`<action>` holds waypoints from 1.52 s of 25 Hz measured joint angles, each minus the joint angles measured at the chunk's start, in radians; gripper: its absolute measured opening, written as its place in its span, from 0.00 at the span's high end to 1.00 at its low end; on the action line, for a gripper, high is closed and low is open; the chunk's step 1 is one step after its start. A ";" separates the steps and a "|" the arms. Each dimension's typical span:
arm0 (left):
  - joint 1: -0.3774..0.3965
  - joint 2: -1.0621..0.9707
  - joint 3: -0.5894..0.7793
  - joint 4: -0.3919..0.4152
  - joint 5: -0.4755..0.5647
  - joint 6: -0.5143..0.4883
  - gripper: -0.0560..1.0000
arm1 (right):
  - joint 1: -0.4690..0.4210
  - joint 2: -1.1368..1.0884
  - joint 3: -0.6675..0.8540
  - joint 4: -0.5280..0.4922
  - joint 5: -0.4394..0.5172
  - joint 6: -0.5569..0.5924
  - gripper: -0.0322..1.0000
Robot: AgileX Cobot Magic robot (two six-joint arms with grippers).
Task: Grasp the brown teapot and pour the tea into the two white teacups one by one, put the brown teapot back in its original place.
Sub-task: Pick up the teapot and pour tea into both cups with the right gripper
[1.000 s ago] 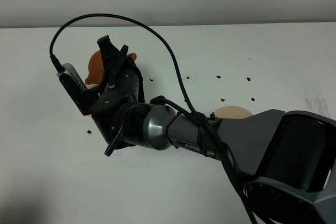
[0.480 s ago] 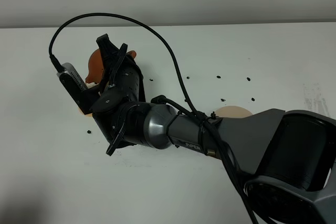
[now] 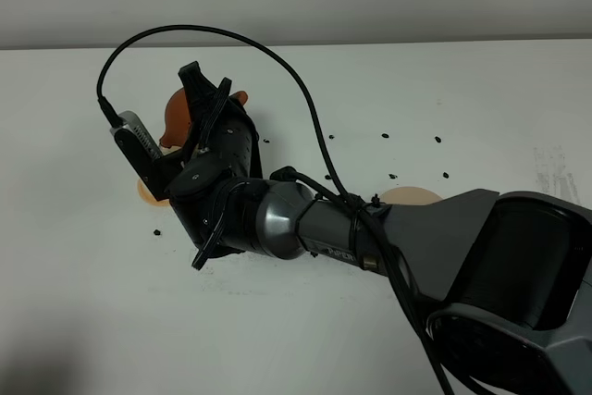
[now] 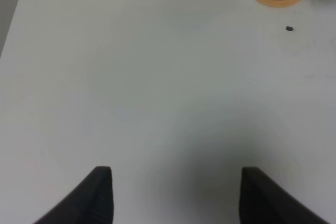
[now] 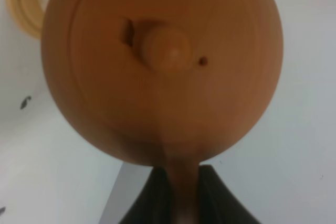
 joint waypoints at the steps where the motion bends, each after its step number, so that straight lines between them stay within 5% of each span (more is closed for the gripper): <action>1: 0.000 0.000 0.000 0.000 0.000 0.000 0.47 | 0.000 0.000 0.000 0.000 -0.002 0.000 0.88; 38: 0.000 0.000 0.000 0.000 0.000 0.000 0.47 | 0.011 0.000 0.010 -0.008 -0.025 -0.026 0.88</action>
